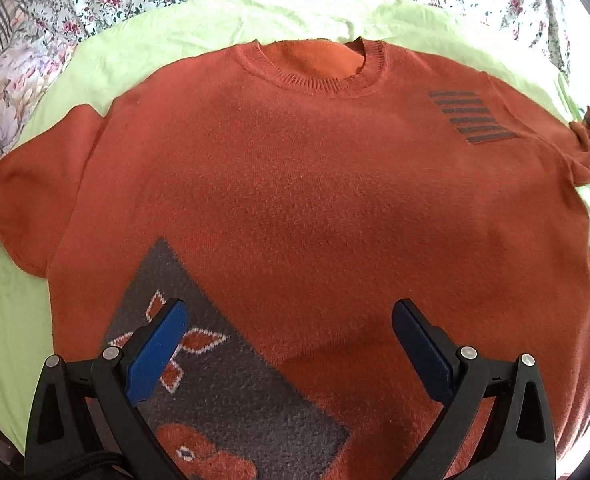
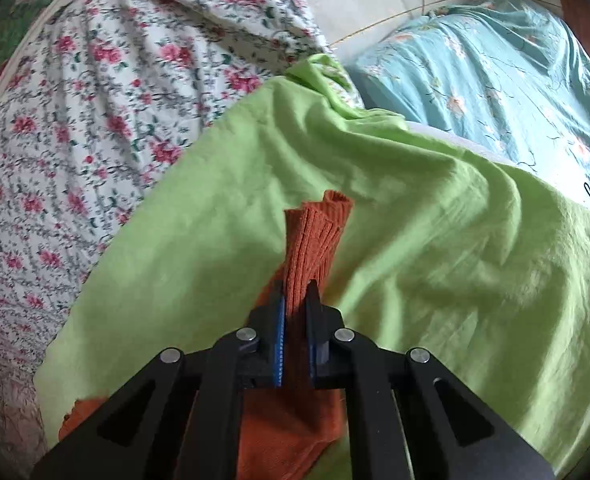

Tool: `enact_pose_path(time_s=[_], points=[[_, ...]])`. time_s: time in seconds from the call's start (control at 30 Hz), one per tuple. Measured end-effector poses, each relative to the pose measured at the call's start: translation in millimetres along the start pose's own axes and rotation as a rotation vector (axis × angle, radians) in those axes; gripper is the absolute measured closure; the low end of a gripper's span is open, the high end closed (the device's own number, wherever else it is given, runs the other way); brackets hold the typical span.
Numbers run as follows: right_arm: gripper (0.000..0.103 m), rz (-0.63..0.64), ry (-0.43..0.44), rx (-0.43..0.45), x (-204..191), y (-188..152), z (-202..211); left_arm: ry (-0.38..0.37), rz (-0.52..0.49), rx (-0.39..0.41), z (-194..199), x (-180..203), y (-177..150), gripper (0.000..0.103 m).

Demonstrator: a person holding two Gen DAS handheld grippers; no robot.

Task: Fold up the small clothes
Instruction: 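Grasp the sweater's sleeve cuff with the right tool, then carry the sleeve across the sweater body with the right tool and release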

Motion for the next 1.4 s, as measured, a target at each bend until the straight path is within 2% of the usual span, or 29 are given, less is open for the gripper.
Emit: enact_pose_path(time_s=[0.1, 0.2, 0.4, 0.5, 0.73, 0.9, 1.1, 1.17, 1.3, 1.4], points=[[0.094, 0.049, 0.081, -0.034, -49, -23, 12, -0.007, 0.016, 0.01, 7, -6, -4, 0.001], [0.094, 0.097, 0.19, -0.088, -109, -61, 20, -0.019, 0.042, 0.029, 16, -17, -7, 0.001], [0.094, 0.175, 0.427, -0.246, -243, -172, 27, -0.036, 0.106, 0.068, 31, -50, -14, 0.001], [0.094, 0.198, 0.536, -0.346, -307, -241, 23, -0.046, 0.146, 0.074, 34, -68, -19, 0.001], [0.094, 0.276, 0.625, -0.547, -403, -374, -2, -0.102, 0.225, 0.095, 36, -101, -25, 0.001], [0.094, 0.317, 0.66, -0.623, -434, -423, -11, -0.148, 0.264, 0.09, 30, -111, -26, 0.001], [0.093, 0.312, 0.698, -0.675, -448, -454, -16, -0.191, 0.288, 0.094, 19, -110, -14, 0.001], [0.089, 0.323, 0.727, -0.706, -454, -462, -14, -0.2, 0.285, 0.091, 12, -108, -3, 0.001], [0.075, 0.323, 0.711, -0.733, -451, -462, -13, -0.23, 0.288, 0.082, -3, -105, 25, 0.001], [0.072, 0.292, 0.719, -0.692, -436, -442, -2, -0.274, 0.299, 0.06, -21, -100, 50, 0.001]])
Point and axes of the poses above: each gripper's, at about its wrist camera, not at the fingertips, and z roughly against the way its jaws point, x to its right, y to its top, the point moved 9 cm from there along -z, roughly the way its jaws point, and after that the axes turned 2 degrees about y, right-handed, at the moved point
